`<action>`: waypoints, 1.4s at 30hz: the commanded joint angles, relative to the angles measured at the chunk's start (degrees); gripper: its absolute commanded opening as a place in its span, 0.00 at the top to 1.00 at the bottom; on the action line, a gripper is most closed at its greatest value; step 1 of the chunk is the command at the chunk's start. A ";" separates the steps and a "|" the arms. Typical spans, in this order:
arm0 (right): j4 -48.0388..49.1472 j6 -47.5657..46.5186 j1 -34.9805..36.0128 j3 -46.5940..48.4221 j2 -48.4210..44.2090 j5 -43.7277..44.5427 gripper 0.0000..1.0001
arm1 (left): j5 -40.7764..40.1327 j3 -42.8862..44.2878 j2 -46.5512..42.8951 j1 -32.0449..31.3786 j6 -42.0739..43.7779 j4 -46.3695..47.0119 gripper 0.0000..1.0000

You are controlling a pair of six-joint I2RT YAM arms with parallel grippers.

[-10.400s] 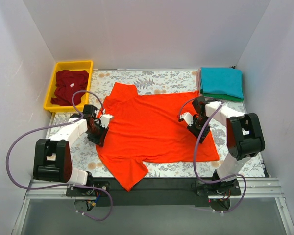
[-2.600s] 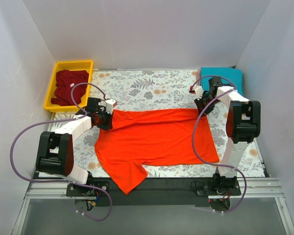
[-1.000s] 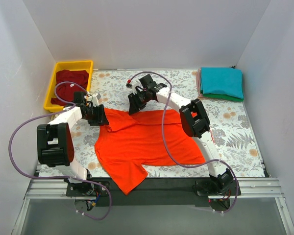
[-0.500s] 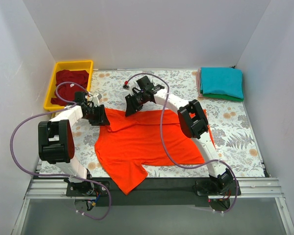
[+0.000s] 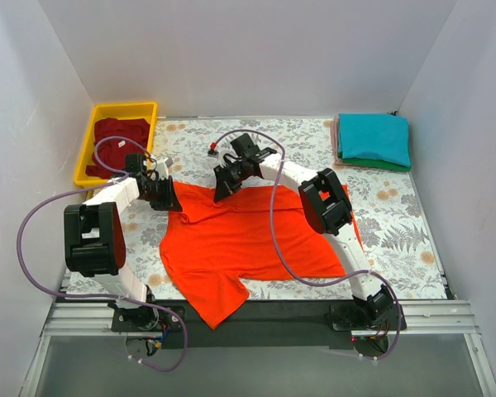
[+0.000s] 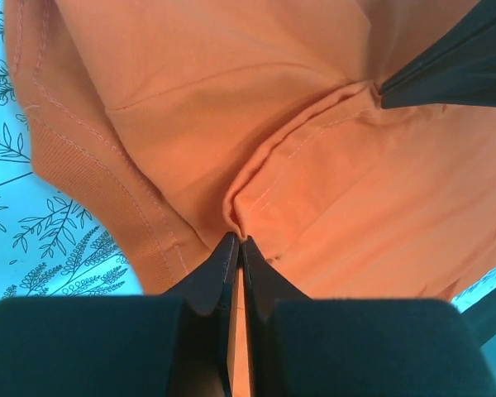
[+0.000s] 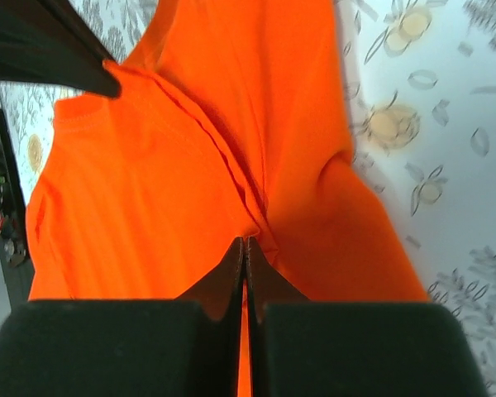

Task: Fold and stack the t-shirts
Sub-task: Fold the tshirt

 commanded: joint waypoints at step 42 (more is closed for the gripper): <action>-14.57 -23.84 -9.24 -24.46 -29.76 2.80 0.52 | 5.63 14.37 1.24 6.01 10.50 0.54 0.50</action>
